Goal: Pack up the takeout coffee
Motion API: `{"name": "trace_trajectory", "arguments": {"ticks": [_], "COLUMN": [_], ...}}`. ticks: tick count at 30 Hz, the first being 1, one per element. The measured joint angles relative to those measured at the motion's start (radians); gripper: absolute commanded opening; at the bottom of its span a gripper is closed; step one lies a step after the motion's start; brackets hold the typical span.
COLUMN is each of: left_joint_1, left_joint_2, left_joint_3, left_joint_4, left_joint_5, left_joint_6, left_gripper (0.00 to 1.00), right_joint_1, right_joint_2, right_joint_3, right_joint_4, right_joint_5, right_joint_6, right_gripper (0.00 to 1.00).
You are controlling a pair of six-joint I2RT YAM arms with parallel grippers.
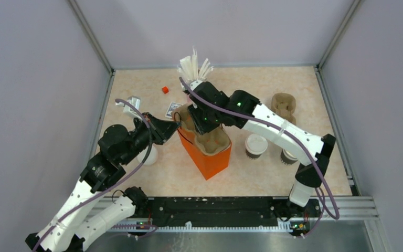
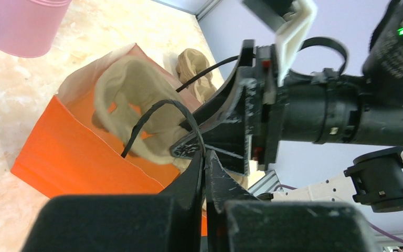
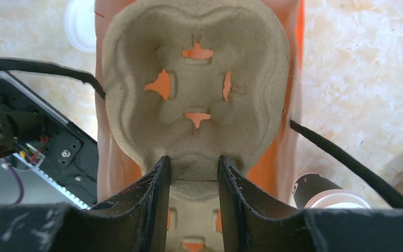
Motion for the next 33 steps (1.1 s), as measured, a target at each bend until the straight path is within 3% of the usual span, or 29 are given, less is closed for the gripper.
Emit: {"name": "trace_trajectory", "arguments": {"ticks": [12,33], "left_joint_1": [0.0,0.0], "left_joint_2": [-0.013,-0.019], "left_joint_3": [-0.012,-0.046], "left_joint_4": [0.0,0.026], "left_joint_5": [-0.002,-0.001], "left_joint_6": [0.001,0.002], "left_gripper": [0.0,0.0], "right_joint_1": [0.015,0.015], "right_joint_2": [0.05,0.006], "right_joint_3": [0.0,-0.089], "right_joint_4": [-0.002,0.199], "right_joint_5": [0.064,0.101], "right_joint_6": [-0.008,-0.016], "right_gripper": [0.24,0.24]}}
